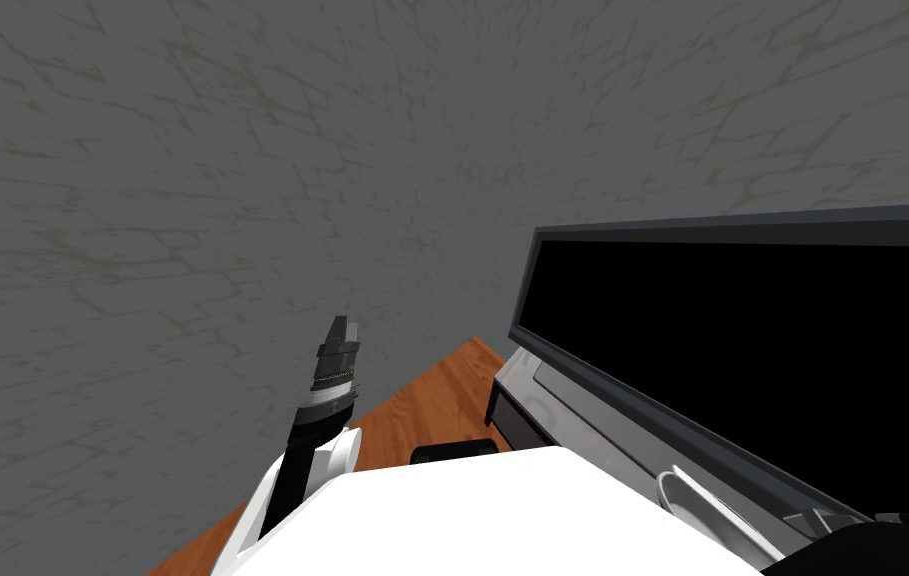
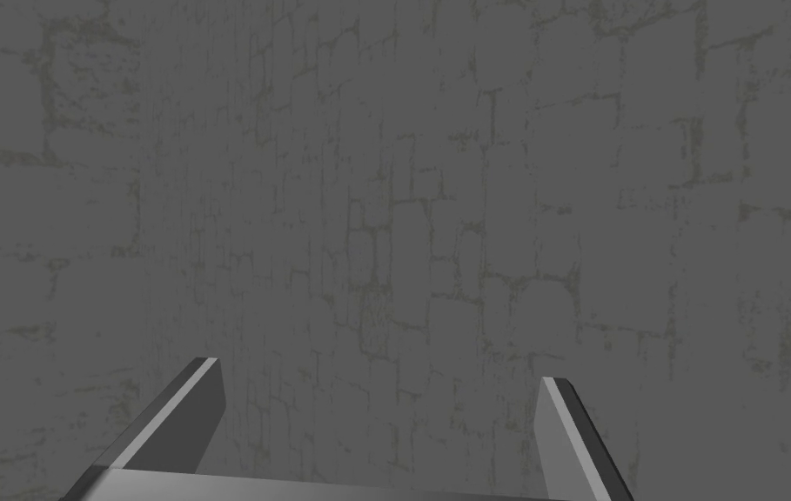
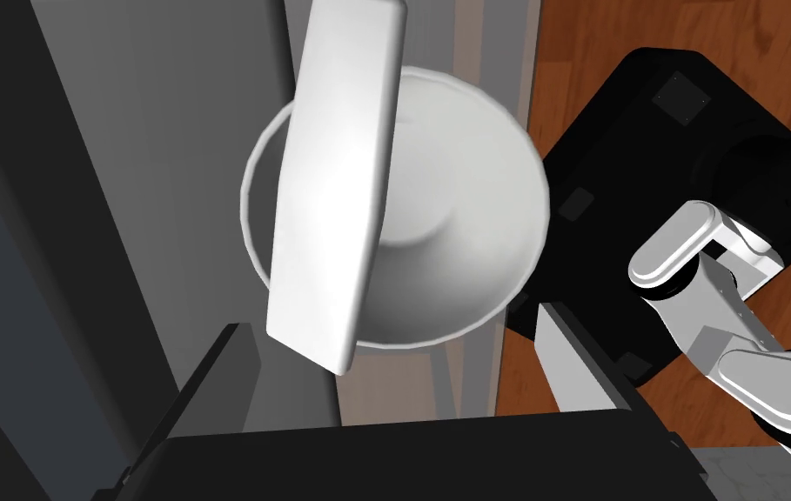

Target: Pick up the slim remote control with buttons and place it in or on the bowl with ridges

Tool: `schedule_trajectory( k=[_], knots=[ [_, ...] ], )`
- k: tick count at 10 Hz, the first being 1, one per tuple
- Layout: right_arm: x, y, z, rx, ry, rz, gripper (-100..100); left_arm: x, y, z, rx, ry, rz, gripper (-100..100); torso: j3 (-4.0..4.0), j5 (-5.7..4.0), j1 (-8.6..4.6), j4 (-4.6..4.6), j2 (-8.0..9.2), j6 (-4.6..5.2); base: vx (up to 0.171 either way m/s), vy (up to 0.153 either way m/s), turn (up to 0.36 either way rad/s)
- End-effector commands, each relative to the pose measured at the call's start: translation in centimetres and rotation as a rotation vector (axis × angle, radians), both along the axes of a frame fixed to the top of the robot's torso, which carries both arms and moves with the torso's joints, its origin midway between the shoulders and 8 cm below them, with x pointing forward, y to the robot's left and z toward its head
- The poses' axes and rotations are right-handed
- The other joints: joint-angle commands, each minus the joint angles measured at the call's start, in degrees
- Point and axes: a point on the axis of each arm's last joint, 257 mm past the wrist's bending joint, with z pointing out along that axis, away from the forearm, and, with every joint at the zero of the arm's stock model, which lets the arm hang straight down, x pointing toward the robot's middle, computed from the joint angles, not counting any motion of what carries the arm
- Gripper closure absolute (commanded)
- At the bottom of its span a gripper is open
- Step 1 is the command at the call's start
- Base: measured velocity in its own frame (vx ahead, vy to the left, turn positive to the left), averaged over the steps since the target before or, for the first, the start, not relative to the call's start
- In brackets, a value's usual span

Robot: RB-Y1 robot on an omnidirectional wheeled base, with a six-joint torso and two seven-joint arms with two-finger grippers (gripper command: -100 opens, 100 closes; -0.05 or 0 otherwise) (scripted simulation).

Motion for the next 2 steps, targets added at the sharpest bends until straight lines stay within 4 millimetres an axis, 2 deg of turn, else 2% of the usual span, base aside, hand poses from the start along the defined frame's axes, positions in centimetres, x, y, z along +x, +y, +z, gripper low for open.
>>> schedule_trajectory(
  k=[1,2],
  knots=[
    [0.00,0.00,0.00,0.000,0.000,0.000,0,0.00,0.00,0.00,0.000,0.000,0.000,0,0.00,0.00,0.00,0.00,0.00,0.00,0.000,0.000,0.000],
    [0.00,0.00,0.00,0.000,0.000,0.000,0,0.00,0.00,0.00,0.000,0.000,0.000,0,0.00,0.00,0.00,0.00,0.00,0.00,0.000,0.000,0.000]
  ],
)
